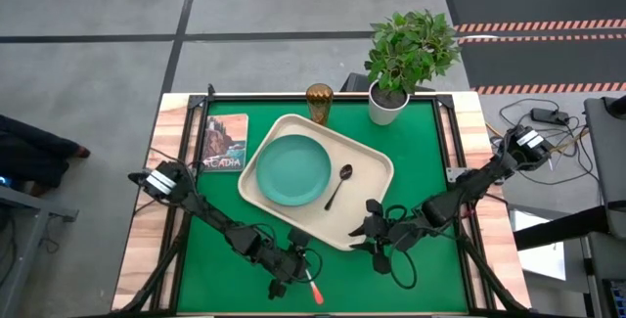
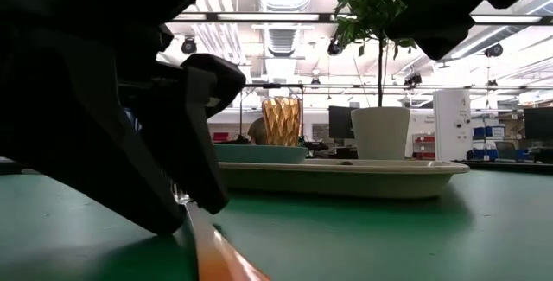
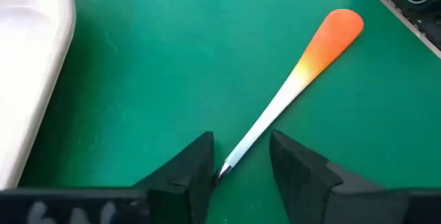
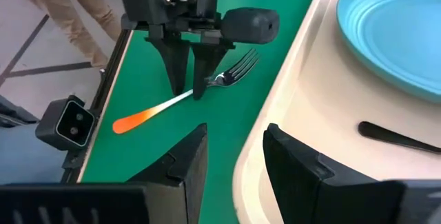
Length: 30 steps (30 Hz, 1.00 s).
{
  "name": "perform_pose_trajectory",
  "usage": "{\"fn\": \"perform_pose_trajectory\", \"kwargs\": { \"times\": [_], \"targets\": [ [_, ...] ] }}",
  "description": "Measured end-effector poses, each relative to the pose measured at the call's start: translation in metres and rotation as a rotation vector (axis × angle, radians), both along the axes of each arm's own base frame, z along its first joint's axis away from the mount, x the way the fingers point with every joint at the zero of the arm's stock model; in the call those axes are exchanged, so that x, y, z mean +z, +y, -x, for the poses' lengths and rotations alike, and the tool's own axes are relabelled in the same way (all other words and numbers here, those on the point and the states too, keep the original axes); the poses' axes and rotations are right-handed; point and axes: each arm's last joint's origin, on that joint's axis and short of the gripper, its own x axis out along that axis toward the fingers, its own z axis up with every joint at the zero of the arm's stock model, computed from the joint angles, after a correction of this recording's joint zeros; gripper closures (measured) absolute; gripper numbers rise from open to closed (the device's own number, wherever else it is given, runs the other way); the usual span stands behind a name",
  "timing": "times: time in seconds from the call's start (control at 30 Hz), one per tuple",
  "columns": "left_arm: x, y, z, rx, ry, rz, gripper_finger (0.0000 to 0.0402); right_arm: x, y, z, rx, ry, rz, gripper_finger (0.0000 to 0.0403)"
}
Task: Pick and place plate/cup/fork/spoon on tray
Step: Put the white orange fork on the right side of the black spoon
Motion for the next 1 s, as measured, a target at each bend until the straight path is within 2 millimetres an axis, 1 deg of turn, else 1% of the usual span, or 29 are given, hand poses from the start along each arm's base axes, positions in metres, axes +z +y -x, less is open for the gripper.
{"fn": "perform_pose_trajectory", "kwargs": {
  "times": [0.1,0.27,0.43,0.5,0.67,0.8,0.87,1.0],
  "targets": [
    [0.001,0.000,0.001,-0.020,-0.005,-0.014,0.0315,0.000,0.000,0.000,0.004,-0.001,0.007,0.0275],
    [0.002,0.001,0.002,-0.036,-0.003,-0.035,0.0389,0.000,0.000,0.000,0.007,-0.002,0.011,0.0276],
    [0.007,0.003,0.004,-0.034,0.010,-0.051,0.0397,0.000,0.000,0.000,0.007,-0.002,0.011,0.0273],
    [0.018,0.004,0.007,-0.046,0.012,-0.064,0.0399,0.002,-0.001,0.002,0.008,0.001,0.013,0.0275],
    [0.066,0.007,0.013,-0.083,-0.100,-0.046,0.0400,0.014,-0.004,0.012,0.020,0.007,0.017,0.0280],
    [0.095,0.014,0.018,-0.140,-0.199,-0.093,0.0400,0.025,-0.005,0.020,0.031,-0.009,0.002,0.0280],
    [0.107,0.018,0.019,-0.141,-0.243,-0.125,0.0400,0.028,-0.005,0.024,0.022,-0.005,-0.020,0.0280],
    [0.119,0.026,0.014,-0.131,-0.218,-0.199,0.0401,0.032,-0.006,0.026,-0.008,0.003,-0.108,0.0277]
  ]
}}
